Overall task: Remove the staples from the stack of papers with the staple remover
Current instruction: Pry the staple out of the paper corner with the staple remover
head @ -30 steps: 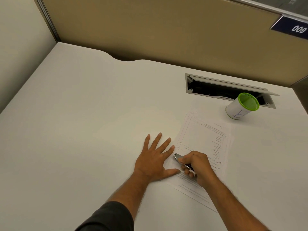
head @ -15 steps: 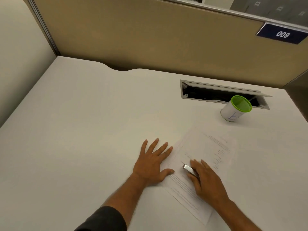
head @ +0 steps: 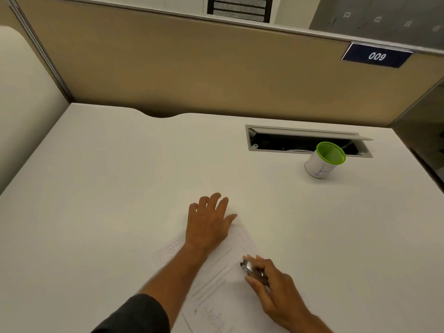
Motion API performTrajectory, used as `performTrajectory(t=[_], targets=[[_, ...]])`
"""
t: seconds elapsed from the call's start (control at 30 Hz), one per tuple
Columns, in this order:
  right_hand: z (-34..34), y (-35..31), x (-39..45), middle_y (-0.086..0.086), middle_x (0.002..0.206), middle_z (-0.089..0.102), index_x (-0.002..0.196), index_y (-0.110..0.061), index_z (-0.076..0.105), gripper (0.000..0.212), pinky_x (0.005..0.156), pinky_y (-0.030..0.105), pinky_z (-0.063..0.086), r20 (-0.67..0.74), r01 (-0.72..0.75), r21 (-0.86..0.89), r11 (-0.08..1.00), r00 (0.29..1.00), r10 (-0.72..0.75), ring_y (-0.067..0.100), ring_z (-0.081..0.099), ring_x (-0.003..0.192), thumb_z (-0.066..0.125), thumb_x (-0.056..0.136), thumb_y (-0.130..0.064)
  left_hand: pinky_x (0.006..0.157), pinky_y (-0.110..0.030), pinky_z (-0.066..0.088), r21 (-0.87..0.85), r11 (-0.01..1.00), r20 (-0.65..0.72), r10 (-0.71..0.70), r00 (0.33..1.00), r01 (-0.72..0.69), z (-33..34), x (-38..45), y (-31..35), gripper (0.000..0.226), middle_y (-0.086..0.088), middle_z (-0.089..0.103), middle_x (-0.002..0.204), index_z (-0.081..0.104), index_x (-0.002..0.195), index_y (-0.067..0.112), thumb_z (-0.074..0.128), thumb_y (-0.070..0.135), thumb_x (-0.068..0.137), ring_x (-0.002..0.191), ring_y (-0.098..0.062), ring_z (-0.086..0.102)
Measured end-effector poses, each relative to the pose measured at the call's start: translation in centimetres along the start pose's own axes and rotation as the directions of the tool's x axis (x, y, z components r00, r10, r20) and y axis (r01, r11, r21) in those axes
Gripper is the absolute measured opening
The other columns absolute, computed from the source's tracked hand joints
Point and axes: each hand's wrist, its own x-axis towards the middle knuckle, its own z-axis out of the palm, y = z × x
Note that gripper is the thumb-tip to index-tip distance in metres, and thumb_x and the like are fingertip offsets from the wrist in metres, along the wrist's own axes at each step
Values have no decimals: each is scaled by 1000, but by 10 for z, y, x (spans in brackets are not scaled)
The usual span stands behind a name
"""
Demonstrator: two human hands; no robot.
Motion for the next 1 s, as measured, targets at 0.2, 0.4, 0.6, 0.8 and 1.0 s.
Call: performTrajectory(t=[0.2, 0.4, 0.6, 0.8, 1.0], targets=[[-8, 34, 0, -10, 130, 64, 130, -27, 54, 50, 92, 25, 54, 93, 159, -429, 889, 987, -131, 12, 57, 123, 32, 98, -58, 78, -45, 46, -30, 999, 215, -5, 977, 11, -4, -58, 20, 47, -1, 63, 126, 63, 120, 19, 48, 53, 91, 102, -27, 58], [7, 28, 7, -6, 130, 65, 128, -22, 60, 54, 96, 23, 48, 46, 106, -433, 895, 994, -95, 17, 59, 123, 31, 98, -57, 115, -59, 15, -32, 994, 434, -82, 897, 107, -5, -47, 26, 67, -8, 1, 166, 3, 155, 36, 26, 64, 98, 148, -34, 11], [23, 6, 13, -20, 142, 49, 132, -32, 52, 57, 110, 17, 34, 183, 87, -215, 973, 982, -48, -4, 34, 137, 35, 90, -68, 119, -62, -6, -103, 995, 487, 42, 872, 9, 5, -14, 12, 65, 5, -5, 166, 3, 153, 43, 23, 67, 96, 152, -26, -7], [16, -17, 15, -12, 89, 73, 97, -25, 61, 21, 70, 20, 49, 84, -93, 252, 963, 994, 74, 2, 65, 78, 66, 87, -43, 118, -57, -15, -250, 958, 338, 220, 915, -138, 18, -21, -7, 88, 17, 10, 164, 18, 154, 39, 33, 86, 80, 153, -14, -2], [-10, 12, 32, -13, 81, 66, 90, -26, 70, 12, 65, 29, 53, -212, -190, -45, 981, 961, 176, 8, 62, 73, 75, 79, -24, 123, -55, -5, -436, 848, 224, 426, 877, -300, 20, -19, -13, 87, 18, 35, 155, 44, 144, 37, 46, 86, 73, 149, -8, 17]])
